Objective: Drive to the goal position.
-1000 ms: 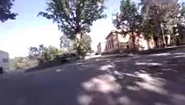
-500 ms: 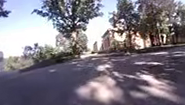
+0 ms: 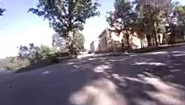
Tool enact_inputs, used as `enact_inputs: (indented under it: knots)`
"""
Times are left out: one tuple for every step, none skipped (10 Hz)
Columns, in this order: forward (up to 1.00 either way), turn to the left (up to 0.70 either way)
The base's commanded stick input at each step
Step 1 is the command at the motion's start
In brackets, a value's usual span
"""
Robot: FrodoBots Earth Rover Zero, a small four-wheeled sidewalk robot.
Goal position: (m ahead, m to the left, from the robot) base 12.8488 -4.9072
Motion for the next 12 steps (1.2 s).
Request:
enact_inputs:
  knots:
    - [0.70,-0.14]
    - [0.70,-0.14]
    - [0.70,-0.14]
    - [0.70,-0.14]
    - [0.70,-0.14]
    - [0.70,-0.14]
    - [0.70,-0.14]
    - [0.70,-0.14]
    - [0.70,-0.14]
    - [0.70,-0.14]
    - [0.70,-0.14]
    - [0.70,-0.14]
